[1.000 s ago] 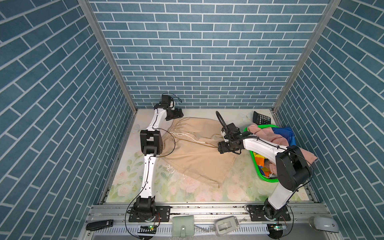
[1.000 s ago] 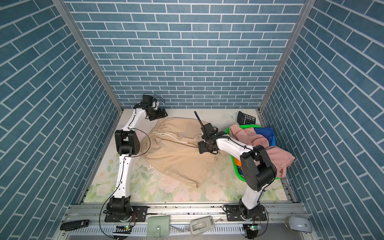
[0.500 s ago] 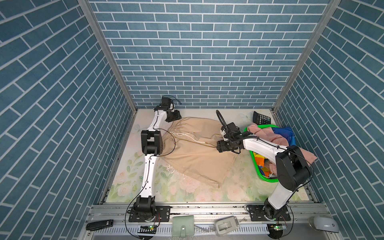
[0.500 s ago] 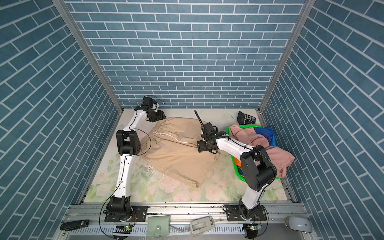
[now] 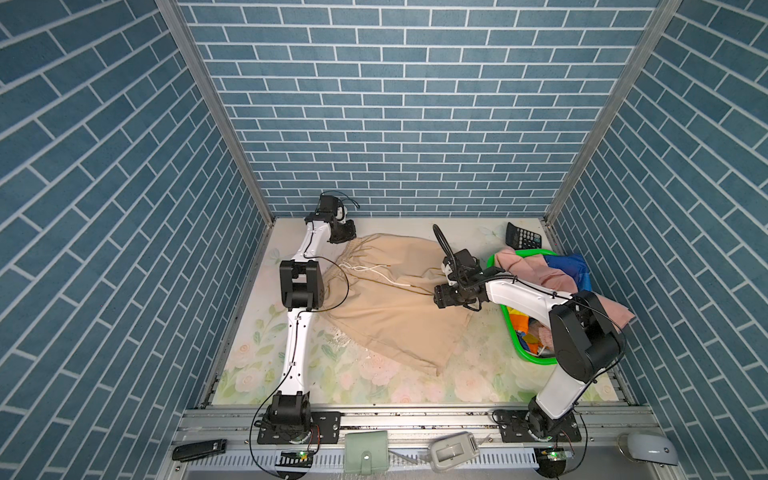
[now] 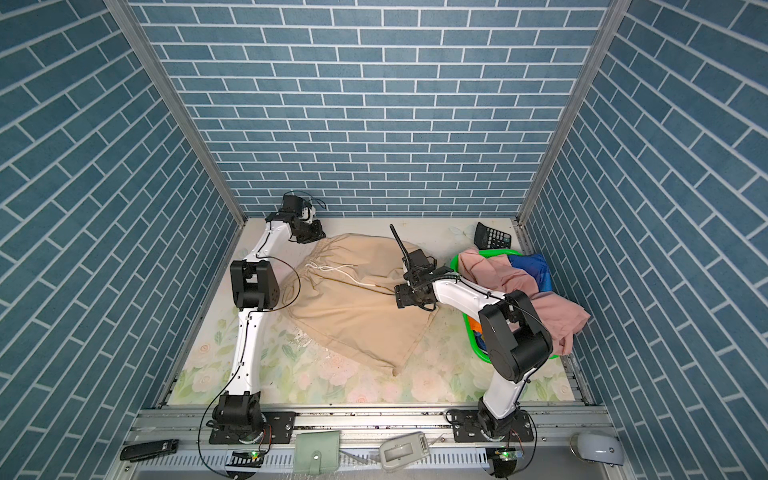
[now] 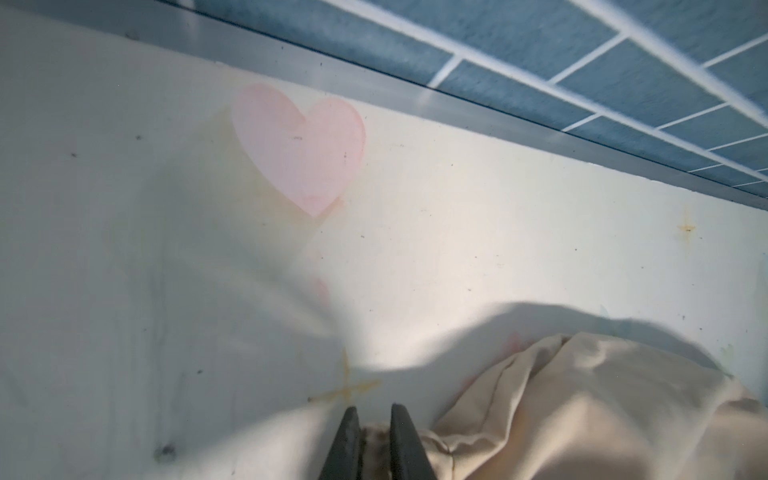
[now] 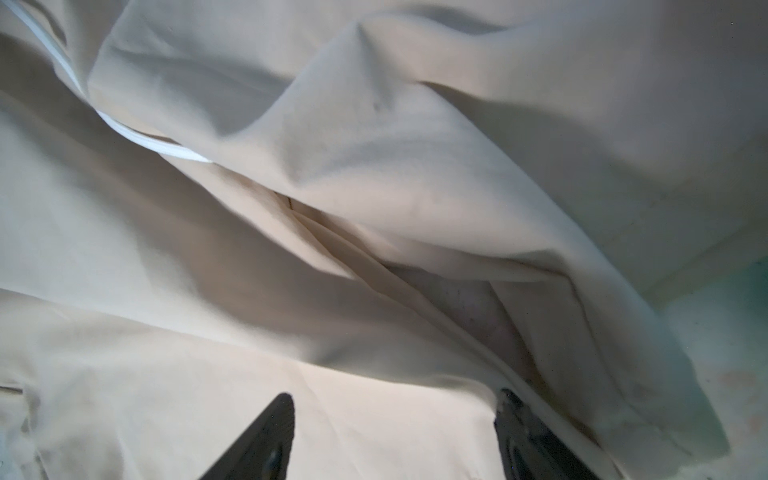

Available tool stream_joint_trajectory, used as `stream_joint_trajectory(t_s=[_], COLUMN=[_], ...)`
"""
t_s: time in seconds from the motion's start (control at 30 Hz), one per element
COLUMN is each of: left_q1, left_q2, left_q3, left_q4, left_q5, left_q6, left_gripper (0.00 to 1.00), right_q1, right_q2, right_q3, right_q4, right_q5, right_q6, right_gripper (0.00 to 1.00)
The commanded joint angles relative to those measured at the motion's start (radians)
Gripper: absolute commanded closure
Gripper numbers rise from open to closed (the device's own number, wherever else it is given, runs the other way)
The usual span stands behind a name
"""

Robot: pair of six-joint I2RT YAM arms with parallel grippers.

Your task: Fold and stack the shorts

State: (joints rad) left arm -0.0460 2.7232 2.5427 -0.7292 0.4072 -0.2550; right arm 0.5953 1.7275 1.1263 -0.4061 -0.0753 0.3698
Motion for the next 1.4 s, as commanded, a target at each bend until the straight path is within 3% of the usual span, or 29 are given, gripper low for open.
stream_joint_trajectory(t_s=[0.0, 0.1, 0.3, 0.67, 0.8, 1.03, 1.37], left_q1=[0.006, 0.01, 0.058, 0.218, 0.244, 0.243, 0.231], left_q2=[-0.024, -0.037, -0.139, -0.638, -0.789, -0.89, -0.975], left_q3=[-0.025, -0.027, -0.088, -0.709, -0.98, -1.213, -1.339], left_q4=[-0.005, -0.011, 0.005, 0.24, 0.378, 0.497, 0.537], left_q5=[0.013, 0.014, 0.032, 0.017, 0.011, 0.053, 0.061], left_q6=[0.016, 0.014, -0.079, -0.319, -0.4, -0.463, -0.475], left_gripper=[0.9, 1.0, 1.0, 1.0, 1.0, 1.0, 1.0], right_q1=[0.001, 0.001, 0.0, -0.072, -0.116, -0.184, -0.192], right_q2=[-0.029, -0.032, -0.047, -0.043, 0.033, 0.25, 0.573], right_q3=[-0.004, -0.007, -0.011, 0.087, 0.205, 0.425, 0.726], right_q4=[0.014, 0.018, 0.016, -0.018, -0.047, -0.021, -0.118], right_q5=[-0.006, -0.006, -0.006, 0.009, 0.005, -0.046, -0.018], right_q6=[0.033, 0.037, 0.038, 0.087, 0.082, 0.064, 0.002], right_gripper=[0.24, 0.23, 0.23, 0.21, 0.2, 0.14, 0.15])
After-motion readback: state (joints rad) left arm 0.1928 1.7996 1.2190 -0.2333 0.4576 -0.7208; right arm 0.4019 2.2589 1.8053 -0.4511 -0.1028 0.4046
